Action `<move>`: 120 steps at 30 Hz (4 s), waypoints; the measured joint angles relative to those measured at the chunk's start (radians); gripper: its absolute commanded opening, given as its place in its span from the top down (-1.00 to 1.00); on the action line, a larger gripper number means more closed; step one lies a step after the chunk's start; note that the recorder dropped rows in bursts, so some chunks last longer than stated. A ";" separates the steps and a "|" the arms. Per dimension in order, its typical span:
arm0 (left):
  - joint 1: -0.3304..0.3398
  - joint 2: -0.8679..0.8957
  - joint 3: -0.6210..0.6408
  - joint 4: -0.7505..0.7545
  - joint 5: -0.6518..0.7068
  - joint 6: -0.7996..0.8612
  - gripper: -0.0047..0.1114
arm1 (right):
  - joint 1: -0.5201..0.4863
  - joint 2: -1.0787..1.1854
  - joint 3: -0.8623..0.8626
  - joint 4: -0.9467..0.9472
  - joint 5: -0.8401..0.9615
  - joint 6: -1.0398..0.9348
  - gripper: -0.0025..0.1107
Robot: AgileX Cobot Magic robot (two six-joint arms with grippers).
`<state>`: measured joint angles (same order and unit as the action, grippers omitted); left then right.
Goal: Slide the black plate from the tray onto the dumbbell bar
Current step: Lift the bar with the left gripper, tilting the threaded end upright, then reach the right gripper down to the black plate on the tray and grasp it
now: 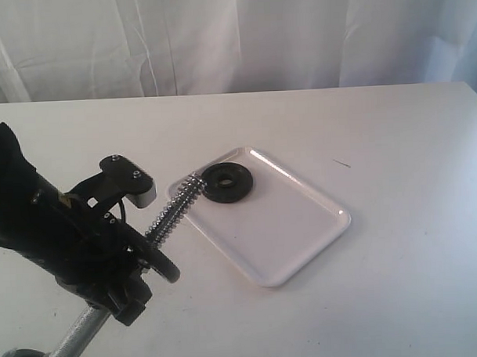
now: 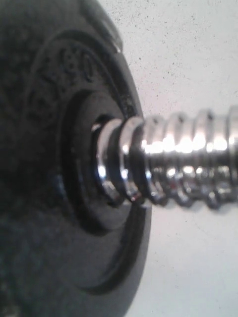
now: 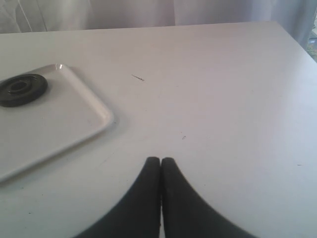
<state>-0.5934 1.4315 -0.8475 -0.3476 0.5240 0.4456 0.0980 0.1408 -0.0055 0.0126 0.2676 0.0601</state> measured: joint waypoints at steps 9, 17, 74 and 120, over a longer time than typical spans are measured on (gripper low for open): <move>0.000 0.000 0.000 0.000 0.000 0.000 0.92 | 0.000 0.000 0.000 0.000 -0.003 0.000 0.96; 0.000 0.000 0.004 0.000 -0.009 0.000 0.92 | 0.000 0.000 0.004 0.038 -0.309 0.442 0.96; 0.172 0.000 0.005 0.128 -0.118 -0.058 0.92 | 0.419 1.970 -1.719 0.265 0.485 -0.426 -0.90; 0.172 0.000 0.005 0.132 -0.116 -0.052 0.92 | 0.426 2.227 -1.890 0.143 0.478 -0.420 -0.89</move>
<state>-0.4214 1.4315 -0.8428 -0.2159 0.4079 0.3936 0.5243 2.3682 -1.8959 0.1556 0.7454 -0.3600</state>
